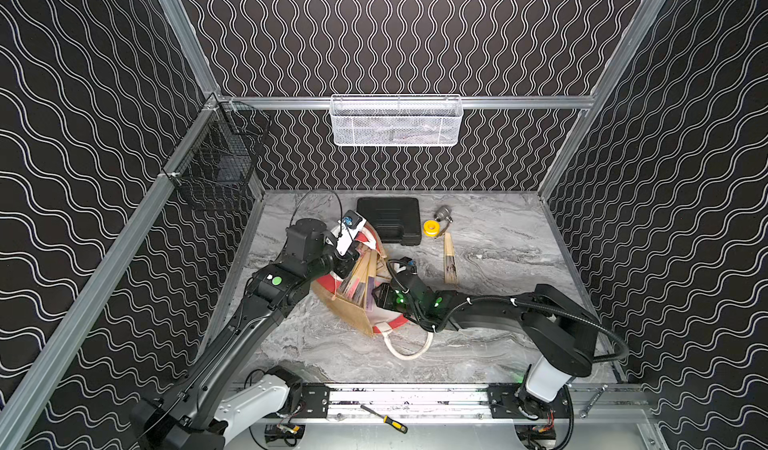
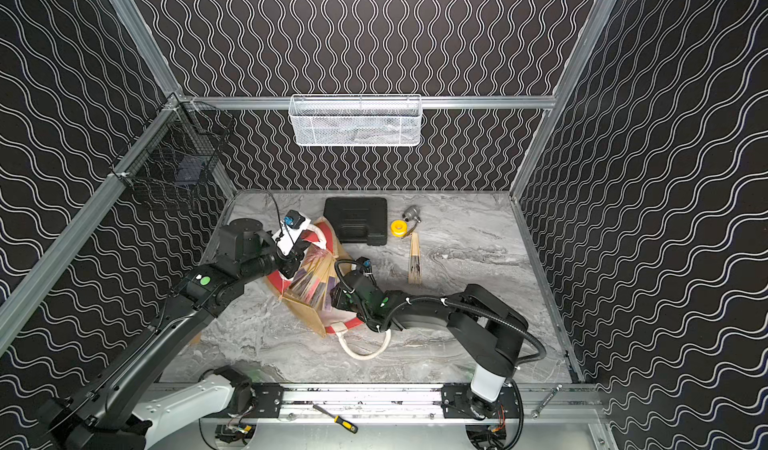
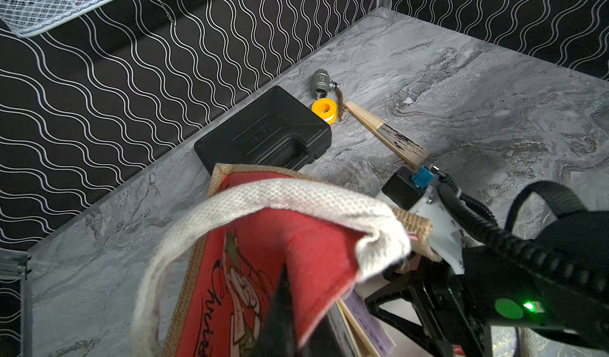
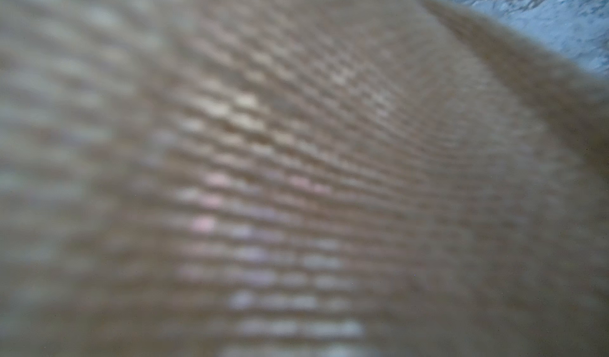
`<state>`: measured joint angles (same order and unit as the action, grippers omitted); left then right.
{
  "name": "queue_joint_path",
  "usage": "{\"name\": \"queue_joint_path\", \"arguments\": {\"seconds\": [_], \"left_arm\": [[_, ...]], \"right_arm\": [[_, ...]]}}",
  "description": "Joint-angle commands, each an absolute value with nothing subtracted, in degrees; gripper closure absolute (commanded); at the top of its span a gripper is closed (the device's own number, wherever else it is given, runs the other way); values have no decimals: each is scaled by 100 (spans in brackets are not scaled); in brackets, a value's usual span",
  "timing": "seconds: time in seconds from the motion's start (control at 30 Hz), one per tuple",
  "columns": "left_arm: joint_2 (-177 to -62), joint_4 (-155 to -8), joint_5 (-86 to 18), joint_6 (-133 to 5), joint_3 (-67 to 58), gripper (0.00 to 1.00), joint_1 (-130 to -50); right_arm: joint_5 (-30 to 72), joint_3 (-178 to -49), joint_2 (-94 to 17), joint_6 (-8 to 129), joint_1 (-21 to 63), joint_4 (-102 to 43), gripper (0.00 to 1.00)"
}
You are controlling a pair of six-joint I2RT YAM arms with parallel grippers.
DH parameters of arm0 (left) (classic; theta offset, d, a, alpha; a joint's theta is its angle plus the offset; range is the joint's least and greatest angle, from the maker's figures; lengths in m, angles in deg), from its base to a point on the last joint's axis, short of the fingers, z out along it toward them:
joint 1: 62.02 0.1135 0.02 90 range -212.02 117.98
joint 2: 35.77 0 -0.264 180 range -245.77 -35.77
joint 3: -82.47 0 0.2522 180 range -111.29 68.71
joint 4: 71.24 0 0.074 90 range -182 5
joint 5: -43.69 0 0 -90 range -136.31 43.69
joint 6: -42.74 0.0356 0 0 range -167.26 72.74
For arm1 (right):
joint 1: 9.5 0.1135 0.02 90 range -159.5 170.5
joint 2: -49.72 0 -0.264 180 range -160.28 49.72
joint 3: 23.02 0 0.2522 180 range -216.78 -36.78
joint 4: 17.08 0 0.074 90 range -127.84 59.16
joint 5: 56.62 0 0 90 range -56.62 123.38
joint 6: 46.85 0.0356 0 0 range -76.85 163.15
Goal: Take out the folding fans from the tote bags
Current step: Pick up the folding fan from the canvas bag.
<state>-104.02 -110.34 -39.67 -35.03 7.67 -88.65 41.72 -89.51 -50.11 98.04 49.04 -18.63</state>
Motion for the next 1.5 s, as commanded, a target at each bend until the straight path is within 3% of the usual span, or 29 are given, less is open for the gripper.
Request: {"name": "queue_joint_path", "arguments": {"seconds": [0.0, 0.17, 0.37, 0.53, 0.67, 1.0, 1.2, 1.47], "left_arm": [[-10415, -10687, -3901, -3542, 715, 100, -8856], [-10419, -10697, -3929, -3533, 714, 100, -8850], [-10437, -10702, -3954, -3531, 717, 100, -8851], [-10438, -10704, -3953, -3523, 712, 100, -8856], [-10446, -10706, -3954, -3523, 713, 100, -8852], [-10466, -10710, -3923, -3533, 706, 100, -8853], [-10455, -10705, -3909, -3522, 685, 100, -8854], [-10455, -10697, -3890, -3539, 692, 100, -8849]], "right_arm": [[4196, -8974, -5095, 9859, 4910, -1442, 41], [4308, -8687, -4734, 9612, 4921, -1265, 40], [4946, -7414, -3728, 8178, 5063, 186, 32], [4769, -6492, -3434, 6645, 5134, 1811, 31], [4060, -6314, -3536, 6012, 5190, 2349, 33], [4097, -7364, -4502, 5419, 5431, 1269, 39], [4478, -8062, -4827, 6370, 5309, 461, 36], [4641, -9776, -5616, 7660, 5274, -1871, 35]]}}
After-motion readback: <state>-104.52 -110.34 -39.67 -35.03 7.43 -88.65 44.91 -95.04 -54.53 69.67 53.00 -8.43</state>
